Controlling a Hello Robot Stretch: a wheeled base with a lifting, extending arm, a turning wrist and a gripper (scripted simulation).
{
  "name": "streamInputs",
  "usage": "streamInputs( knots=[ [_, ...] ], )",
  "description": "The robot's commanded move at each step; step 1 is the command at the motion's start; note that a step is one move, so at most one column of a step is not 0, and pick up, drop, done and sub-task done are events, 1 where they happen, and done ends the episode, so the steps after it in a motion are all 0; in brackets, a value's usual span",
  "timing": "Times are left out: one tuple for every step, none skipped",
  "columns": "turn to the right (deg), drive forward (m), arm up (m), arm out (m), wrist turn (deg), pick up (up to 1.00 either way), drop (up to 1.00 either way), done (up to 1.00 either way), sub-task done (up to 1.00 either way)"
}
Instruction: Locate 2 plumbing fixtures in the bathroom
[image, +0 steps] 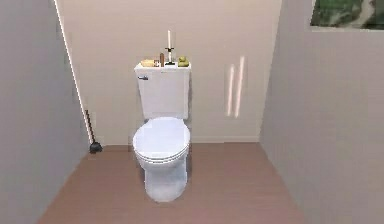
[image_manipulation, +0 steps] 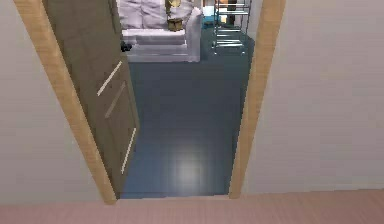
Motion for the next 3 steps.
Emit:
streamInputs(
  knots=[
    [-18.0, 0.00, 0.00, 0.00, 0.0, 0.00, 0.00, 0.00, 0.00],
    [0.0, 0.45, 0.00, 0.00, 0.0, 0.00, 0.00, 0.00, 0.00],
    [12.0, 0.00, 0.00, 0.00, 0.0, 0.00, 0.00, 0.00, 0.00]
  ],
)
